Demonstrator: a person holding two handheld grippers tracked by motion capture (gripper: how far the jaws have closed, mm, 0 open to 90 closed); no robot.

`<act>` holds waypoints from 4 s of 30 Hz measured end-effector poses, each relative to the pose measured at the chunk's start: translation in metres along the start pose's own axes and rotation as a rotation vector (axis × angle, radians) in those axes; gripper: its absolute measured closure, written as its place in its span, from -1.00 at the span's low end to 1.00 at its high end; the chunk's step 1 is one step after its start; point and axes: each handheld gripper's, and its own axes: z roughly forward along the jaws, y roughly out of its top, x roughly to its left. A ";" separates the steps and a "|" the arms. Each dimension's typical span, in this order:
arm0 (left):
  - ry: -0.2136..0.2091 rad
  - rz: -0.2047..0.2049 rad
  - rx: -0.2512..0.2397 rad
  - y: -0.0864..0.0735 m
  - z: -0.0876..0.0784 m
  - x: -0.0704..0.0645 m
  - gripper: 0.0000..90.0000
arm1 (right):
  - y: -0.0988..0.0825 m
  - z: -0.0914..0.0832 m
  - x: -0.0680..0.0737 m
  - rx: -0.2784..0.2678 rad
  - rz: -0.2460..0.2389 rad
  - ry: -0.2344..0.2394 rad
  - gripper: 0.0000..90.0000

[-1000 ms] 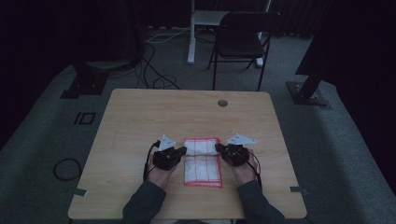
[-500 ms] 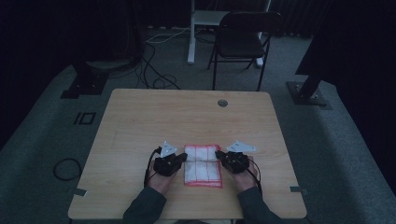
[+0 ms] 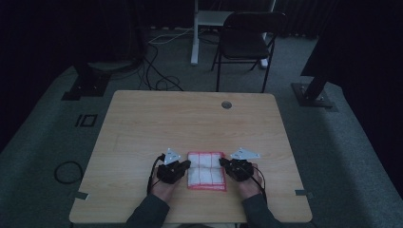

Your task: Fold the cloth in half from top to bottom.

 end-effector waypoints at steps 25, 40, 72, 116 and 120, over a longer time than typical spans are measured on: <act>0.009 -0.077 -0.048 0.026 0.001 0.016 0.29 | -0.006 0.000 0.002 0.015 0.009 -0.002 0.92; -0.025 -0.139 0.020 0.027 0.019 0.019 0.61 | -0.006 -0.002 0.000 0.009 0.010 -0.004 0.88; -0.062 -0.049 -0.012 0.010 -0.008 -0.001 0.79 | 0.010 0.002 -0.025 0.021 0.083 0.136 0.77; -0.087 -0.054 -0.010 0.004 -0.015 -0.012 0.78 | -0.004 -0.042 -0.009 -0.058 0.006 0.148 0.59; -0.099 -0.063 -0.011 -0.004 -0.021 -0.014 0.76 | -0.003 -0.047 -0.013 -0.089 0.026 0.139 0.52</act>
